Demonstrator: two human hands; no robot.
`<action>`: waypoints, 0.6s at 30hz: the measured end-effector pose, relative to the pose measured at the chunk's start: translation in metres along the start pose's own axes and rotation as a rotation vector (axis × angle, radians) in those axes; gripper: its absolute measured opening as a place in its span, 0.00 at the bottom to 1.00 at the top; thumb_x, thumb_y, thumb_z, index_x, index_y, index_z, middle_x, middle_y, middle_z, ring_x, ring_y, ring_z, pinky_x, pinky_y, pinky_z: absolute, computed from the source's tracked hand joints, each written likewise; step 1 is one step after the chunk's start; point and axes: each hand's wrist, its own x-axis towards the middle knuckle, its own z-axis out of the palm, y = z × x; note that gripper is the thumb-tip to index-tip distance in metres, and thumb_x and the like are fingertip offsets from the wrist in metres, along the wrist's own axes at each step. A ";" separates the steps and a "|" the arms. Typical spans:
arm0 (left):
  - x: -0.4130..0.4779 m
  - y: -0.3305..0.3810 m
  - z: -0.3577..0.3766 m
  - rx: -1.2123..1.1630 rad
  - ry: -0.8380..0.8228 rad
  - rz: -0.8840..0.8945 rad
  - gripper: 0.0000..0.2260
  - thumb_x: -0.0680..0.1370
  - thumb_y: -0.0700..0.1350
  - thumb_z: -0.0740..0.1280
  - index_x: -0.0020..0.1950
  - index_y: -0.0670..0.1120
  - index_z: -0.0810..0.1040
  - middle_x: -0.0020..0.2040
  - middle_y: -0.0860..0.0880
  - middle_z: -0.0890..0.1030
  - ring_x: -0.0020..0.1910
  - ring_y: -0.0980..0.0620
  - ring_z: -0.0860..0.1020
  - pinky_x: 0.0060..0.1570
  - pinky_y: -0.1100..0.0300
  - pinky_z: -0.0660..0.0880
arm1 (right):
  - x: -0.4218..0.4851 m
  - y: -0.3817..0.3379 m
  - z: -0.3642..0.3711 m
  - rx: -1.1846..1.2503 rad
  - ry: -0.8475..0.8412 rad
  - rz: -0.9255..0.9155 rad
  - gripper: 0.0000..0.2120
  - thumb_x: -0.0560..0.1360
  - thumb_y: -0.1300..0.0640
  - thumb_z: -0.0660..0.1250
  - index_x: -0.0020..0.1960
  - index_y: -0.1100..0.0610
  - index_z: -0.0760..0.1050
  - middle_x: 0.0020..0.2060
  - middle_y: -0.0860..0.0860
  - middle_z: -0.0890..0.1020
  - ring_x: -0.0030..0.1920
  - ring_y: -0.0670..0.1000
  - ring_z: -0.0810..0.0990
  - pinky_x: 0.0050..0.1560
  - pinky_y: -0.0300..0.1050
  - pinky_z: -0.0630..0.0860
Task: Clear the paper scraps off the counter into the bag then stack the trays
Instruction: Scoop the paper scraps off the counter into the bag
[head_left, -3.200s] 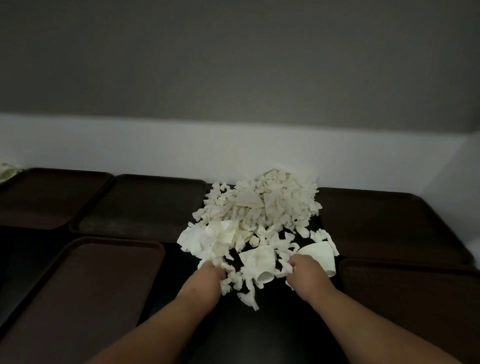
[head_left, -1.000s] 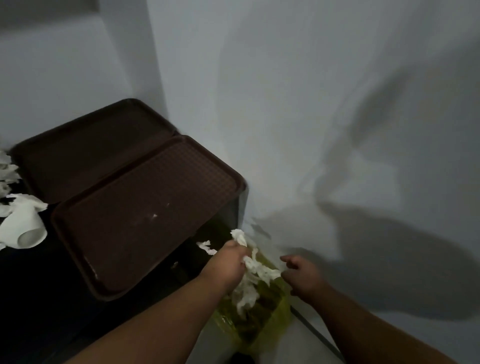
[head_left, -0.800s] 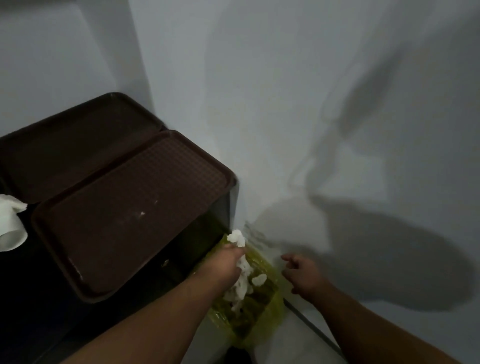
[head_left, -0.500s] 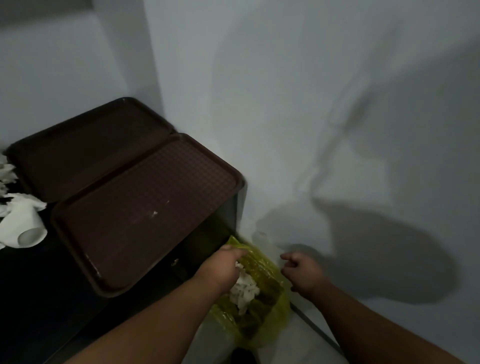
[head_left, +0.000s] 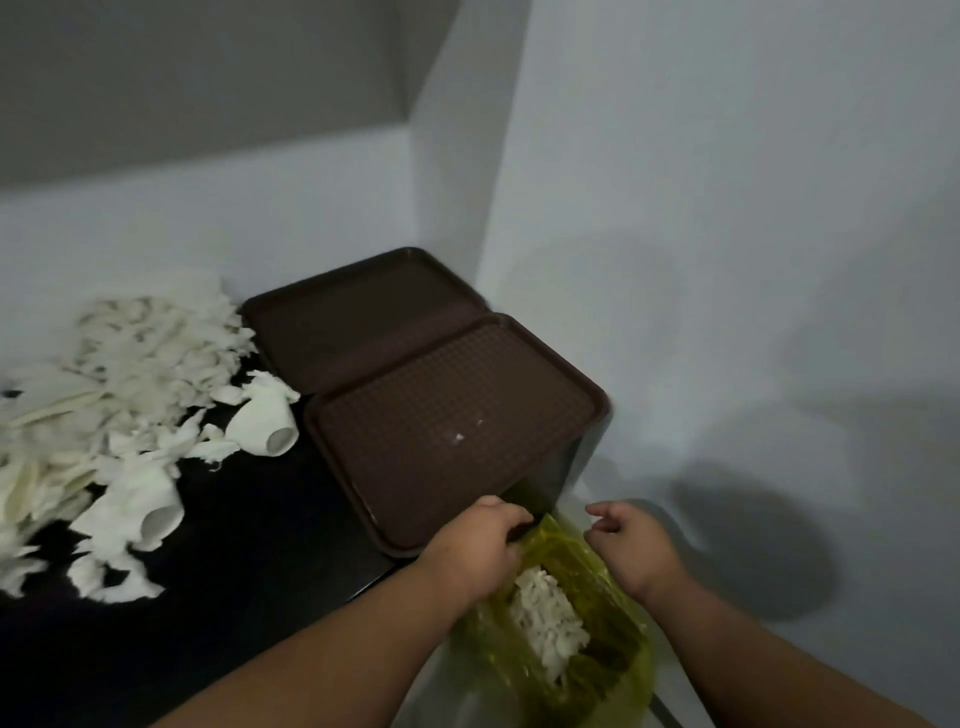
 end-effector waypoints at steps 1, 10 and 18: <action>-0.009 -0.007 -0.009 -0.009 0.016 0.001 0.19 0.80 0.47 0.65 0.71 0.57 0.73 0.65 0.55 0.71 0.62 0.53 0.76 0.67 0.56 0.72 | -0.004 -0.010 0.007 -0.010 0.003 -0.020 0.15 0.73 0.60 0.70 0.60 0.54 0.80 0.45 0.49 0.83 0.45 0.51 0.82 0.51 0.45 0.78; -0.106 -0.101 -0.094 -0.007 0.244 -0.132 0.17 0.80 0.49 0.66 0.69 0.59 0.74 0.63 0.57 0.72 0.59 0.57 0.76 0.63 0.55 0.75 | -0.045 -0.107 0.073 -0.013 0.024 -0.172 0.10 0.77 0.56 0.68 0.58 0.51 0.77 0.45 0.46 0.81 0.44 0.45 0.79 0.39 0.38 0.72; -0.213 -0.198 -0.136 0.004 0.380 -0.349 0.18 0.79 0.50 0.67 0.68 0.59 0.74 0.62 0.57 0.73 0.58 0.57 0.76 0.60 0.60 0.74 | -0.080 -0.175 0.160 -0.024 -0.120 -0.262 0.13 0.77 0.56 0.69 0.61 0.51 0.78 0.47 0.46 0.81 0.45 0.45 0.80 0.39 0.38 0.72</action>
